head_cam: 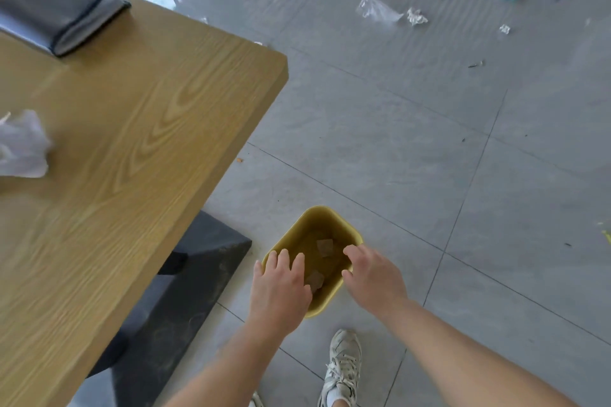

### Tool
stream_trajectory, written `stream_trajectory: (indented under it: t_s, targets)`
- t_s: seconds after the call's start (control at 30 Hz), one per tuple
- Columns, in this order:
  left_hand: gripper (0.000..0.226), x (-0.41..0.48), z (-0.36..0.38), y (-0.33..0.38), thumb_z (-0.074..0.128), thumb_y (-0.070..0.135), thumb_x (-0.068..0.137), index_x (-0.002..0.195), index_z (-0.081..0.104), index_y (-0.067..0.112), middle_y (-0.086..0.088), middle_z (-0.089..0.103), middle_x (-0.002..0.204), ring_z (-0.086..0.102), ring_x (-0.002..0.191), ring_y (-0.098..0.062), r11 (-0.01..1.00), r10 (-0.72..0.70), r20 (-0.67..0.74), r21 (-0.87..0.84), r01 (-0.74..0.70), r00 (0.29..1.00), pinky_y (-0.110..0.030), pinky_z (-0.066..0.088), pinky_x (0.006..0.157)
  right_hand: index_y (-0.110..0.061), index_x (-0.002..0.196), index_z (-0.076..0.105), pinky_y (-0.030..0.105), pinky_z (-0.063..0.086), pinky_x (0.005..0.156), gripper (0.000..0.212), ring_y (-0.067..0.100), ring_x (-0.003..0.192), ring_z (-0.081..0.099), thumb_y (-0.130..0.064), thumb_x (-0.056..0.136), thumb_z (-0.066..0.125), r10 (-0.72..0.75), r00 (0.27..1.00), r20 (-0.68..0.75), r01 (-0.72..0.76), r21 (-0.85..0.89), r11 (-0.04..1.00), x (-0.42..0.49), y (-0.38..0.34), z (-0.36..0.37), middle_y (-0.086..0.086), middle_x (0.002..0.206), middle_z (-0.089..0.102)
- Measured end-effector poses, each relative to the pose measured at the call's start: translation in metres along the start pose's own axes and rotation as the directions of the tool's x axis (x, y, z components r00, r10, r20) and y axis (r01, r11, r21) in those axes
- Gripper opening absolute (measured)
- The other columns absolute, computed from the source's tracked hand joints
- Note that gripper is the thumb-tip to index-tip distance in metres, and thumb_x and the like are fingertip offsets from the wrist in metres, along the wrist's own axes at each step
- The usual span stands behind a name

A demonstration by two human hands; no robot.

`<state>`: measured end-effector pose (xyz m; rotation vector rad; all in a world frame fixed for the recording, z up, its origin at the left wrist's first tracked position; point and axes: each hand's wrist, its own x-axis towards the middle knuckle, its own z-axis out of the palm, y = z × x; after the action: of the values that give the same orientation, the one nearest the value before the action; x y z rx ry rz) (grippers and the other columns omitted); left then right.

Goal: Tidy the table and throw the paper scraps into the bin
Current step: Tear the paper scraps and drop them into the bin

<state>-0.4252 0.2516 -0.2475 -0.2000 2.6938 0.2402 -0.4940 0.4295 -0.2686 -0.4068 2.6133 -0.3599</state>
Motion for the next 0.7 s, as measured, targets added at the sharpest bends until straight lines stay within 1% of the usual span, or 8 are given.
stream_trajectory:
  t_s: [0.13, 0.2, 0.33, 0.43, 0.53, 0.63, 0.7]
  targets:
    - [0.050, -0.033, -0.051, 0.007, 0.034, 0.046, 0.097, 0.143, 0.033, 0.027, -0.003, 0.046, 0.143, 0.038, 0.133, -0.028, 1.000, -0.001, -0.040, -0.012, 0.001, 0.999, -0.054, 0.025, 0.115, -0.025, 0.135, 0.045, 0.038, 0.053, 0.086, 0.043, 0.022, 0.113, 0.054, -0.036, 0.094, 0.051, 0.016, 1.000, 0.003, -0.016, -0.009, 1.000, -0.026, -0.020, -0.048, -0.001, 0.126, 0.056]
    - [0.050, -0.047, -0.077, 0.009, 0.036, 0.044, 0.095, 0.142, 0.033, 0.026, -0.005, 0.045, 0.143, 0.038, 0.133, -0.028, 1.000, -0.014, -0.052, -0.025, 0.012, 0.999, -0.054, 0.025, 0.114, -0.024, 0.138, 0.043, 0.037, 0.053, 0.086, 0.047, 0.022, 0.114, 0.055, -0.039, 0.095, 0.051, 0.001, 1.000, -0.013, -0.002, -0.028, 1.000, -0.041, -0.030, -0.071, 0.000, 0.128, 0.056]
    - [0.051, -0.076, -0.122, 0.015, 0.042, 0.043, 0.094, 0.142, 0.033, 0.027, -0.006, 0.042, 0.147, 0.035, 0.136, -0.029, 0.995, -0.047, -0.105, -0.095, 0.037, 0.993, -0.054, 0.022, 0.115, -0.024, 0.140, 0.044, 0.034, 0.055, 0.087, 0.051, 0.020, 0.112, 0.058, -0.043, 0.094, 0.054, -0.034, 0.999, -0.042, 0.033, -0.037, 0.999, -0.068, -0.049, -0.111, 0.000, 0.128, 0.058]
    - [0.052, -0.093, -0.150, 0.018, 0.043, 0.044, 0.094, 0.142, 0.032, 0.029, -0.008, 0.041, 0.149, 0.034, 0.138, -0.031, 0.997, -0.029, -0.146, -0.073, 0.019, 0.989, -0.057, 0.024, 0.115, -0.025, 0.135, 0.047, 0.036, 0.056, 0.085, 0.048, 0.020, 0.107, 0.058, -0.045, 0.092, 0.054, -0.051, 0.998, -0.049, 0.049, -0.033, 0.998, -0.082, -0.061, -0.140, -0.001, 0.123, 0.059]
    - [0.052, -0.107, -0.177, 0.014, 0.041, 0.044, 0.094, 0.143, 0.031, 0.028, -0.009, 0.039, 0.151, 0.032, 0.140, -0.032, 0.998, -0.030, -0.204, -0.059, 0.018, 0.978, -0.058, 0.022, 0.116, -0.027, 0.134, 0.047, 0.034, 0.053, 0.081, 0.047, 0.021, 0.106, 0.057, -0.046, 0.091, 0.054, -0.079, 0.993, -0.090, 0.074, -0.061, 0.995, -0.093, -0.074, -0.166, -0.001, 0.120, 0.060]
    - [0.054, -0.118, -0.203, 0.008, 0.043, 0.046, 0.096, 0.145, 0.028, 0.030, -0.007, 0.037, 0.153, 0.028, 0.143, -0.032, 0.997, -0.056, -0.263, -0.064, 0.041, 0.963, -0.057, 0.019, 0.117, -0.028, 0.132, 0.048, 0.034, 0.050, 0.080, 0.047, 0.022, 0.109, 0.055, -0.047, 0.090, 0.052, -0.102, 0.986, -0.131, 0.094, -0.068, 0.993, -0.098, -0.087, -0.192, -0.001, 0.121, 0.059]
    - [0.056, -0.127, -0.219, 0.000, 0.045, 0.047, 0.095, 0.146, 0.027, 0.030, -0.007, 0.035, 0.154, 0.027, 0.144, -0.032, 0.996, -0.078, -0.286, -0.065, 0.062, 0.955, -0.056, 0.021, 0.118, -0.029, 0.135, 0.048, 0.033, 0.050, 0.082, 0.050, 0.022, 0.111, 0.054, -0.049, 0.090, 0.053, -0.134, 0.978, -0.158, 0.123, -0.077, 0.989, -0.099, -0.098, -0.207, -0.002, 0.125, 0.059]
